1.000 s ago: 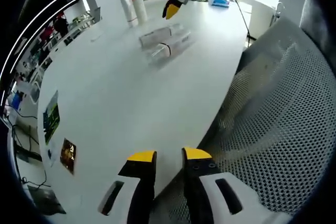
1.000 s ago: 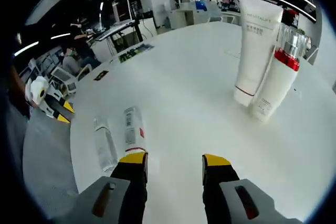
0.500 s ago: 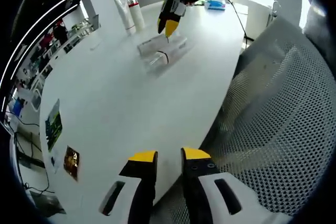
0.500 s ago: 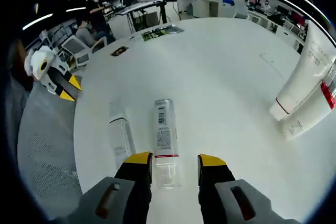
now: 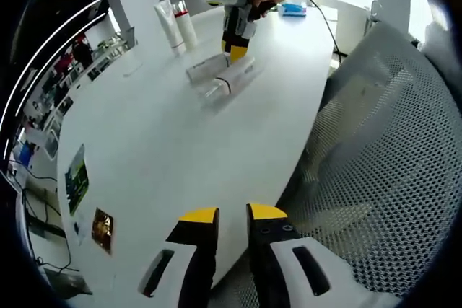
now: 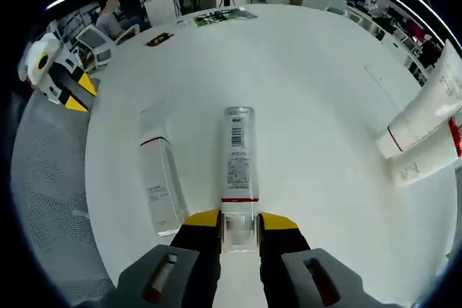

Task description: Arrange the skincare products in the storage area until every visible bottle or jar stands upright without overlapping.

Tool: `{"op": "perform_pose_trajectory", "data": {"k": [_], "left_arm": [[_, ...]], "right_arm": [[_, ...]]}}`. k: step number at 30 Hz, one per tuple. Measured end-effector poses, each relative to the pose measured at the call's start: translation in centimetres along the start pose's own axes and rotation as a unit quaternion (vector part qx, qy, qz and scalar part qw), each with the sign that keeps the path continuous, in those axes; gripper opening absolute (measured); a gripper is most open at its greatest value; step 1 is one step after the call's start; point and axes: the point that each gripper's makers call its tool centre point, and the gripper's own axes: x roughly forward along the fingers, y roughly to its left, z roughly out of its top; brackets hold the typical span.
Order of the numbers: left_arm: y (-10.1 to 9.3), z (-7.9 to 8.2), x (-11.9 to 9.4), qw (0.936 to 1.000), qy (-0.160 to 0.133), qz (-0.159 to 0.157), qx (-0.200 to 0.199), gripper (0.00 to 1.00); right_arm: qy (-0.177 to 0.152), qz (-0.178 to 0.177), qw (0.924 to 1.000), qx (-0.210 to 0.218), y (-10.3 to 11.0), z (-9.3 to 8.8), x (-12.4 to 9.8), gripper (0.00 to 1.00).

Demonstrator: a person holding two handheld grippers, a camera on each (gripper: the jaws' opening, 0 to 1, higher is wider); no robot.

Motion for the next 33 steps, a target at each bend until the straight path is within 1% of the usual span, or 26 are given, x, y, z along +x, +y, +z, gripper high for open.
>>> {"op": "perform_pose_trajectory", "data": {"k": [3,5,8,11,12,13,14,16,18,21,22,26,27,28,29,30,32,33], "left_arm": [[0.0,0.1,-0.1,1.0000,-0.003,0.001,0.001,0.11],[0.1,0.2,-0.1,1.0000,-0.006,0.002,-0.001,0.10],[0.1,0.4,-0.2,0.9999,-0.011,0.003,0.000,0.10],[0.2,0.4,-0.2,0.9999,-0.011,0.003,0.001,0.10],[0.2,0.4,-0.2,0.9999,-0.012,0.004,0.001,0.12],[0.4,0.6,-0.2,0.9998,-0.017,0.010,0.005,0.14],[0.7,0.9,-0.3,0.9996,-0.024,0.016,0.008,0.16],[0.6,1.1,-0.4,0.9994,-0.030,0.015,0.004,0.17],[0.5,1.1,-0.4,0.9994,-0.030,0.014,0.008,0.18],[0.3,1.5,-0.5,0.9991,-0.037,0.010,0.016,0.20],[0.3,1.7,-0.5,0.9988,-0.044,0.011,0.020,0.21],[0.3,2.5,-0.8,0.9976,-0.063,0.015,0.023,0.25],[0.4,2.9,-1.0,0.9969,-0.073,0.019,0.022,0.26],[0.4,3.0,-1.0,0.9967,-0.075,0.019,0.023,0.27],[0.4,3.4,-1.2,0.9959,-0.085,0.018,0.025,0.27],[0.4,3.8,-1.3,0.9948,-0.097,0.017,0.024,0.27],[0.2,4.4,-1.6,0.9938,-0.109,0.012,0.016,0.29],[0.1,4.6,-1.7,0.9933,-0.115,0.010,0.014,0.30]], "right_arm": [[0.006,-0.005,1.0000,-0.003,-0.6,-0.2,-0.1,0.12],[0.001,-0.011,0.9999,-0.003,-0.7,0.0,-0.5,0.12],[-0.016,-0.024,0.9996,0.002,-1.1,0.6,-1.1,0.12],[-0.051,-0.046,0.9975,0.021,-1.3,1.8,-2.5,0.12],[-0.064,-0.048,0.9965,0.025,-0.8,2.5,-3.1,0.12],[-0.085,-0.047,0.9947,0.034,-0.3,3.2,-3.9,0.12],[-0.097,-0.047,0.9936,0.033,-0.1,3.7,-4.2,0.12],[-0.114,-0.045,0.9919,0.033,1.1,4.2,-5.1,0.12],[-0.135,-0.043,0.9892,0.040,2.5,4.9,-6.0,0.12],[-0.158,-0.039,0.9853,0.053,4.3,5.2,-6.9,0.12],[-0.159,-0.038,0.9851,0.052,4.6,5.2,-7.0,0.12],[-0.164,-0.038,0.9850,0.038,8.0,5.0,-7.9,0.12],[-0.161,-0.039,0.9857,0.029,8.6,4.8,-8.0,0.12],[-0.152,-0.044,0.9874,0.013,9.3,4.6,-8.1,0.12],[-0.146,-0.046,0.9882,0.005,9.8,4.4,-8.2,0.12],[-0.140,-0.044,0.9891,-0.013,10.7,4.2,-8.2,0.12],[-0.134,-0.045,0.9892,-0.038,11.8,4.2,-8.4,0.12],[-0.133,-0.042,0.9895,-0.041,12.5,4.2,-8.5,0.12]]}}
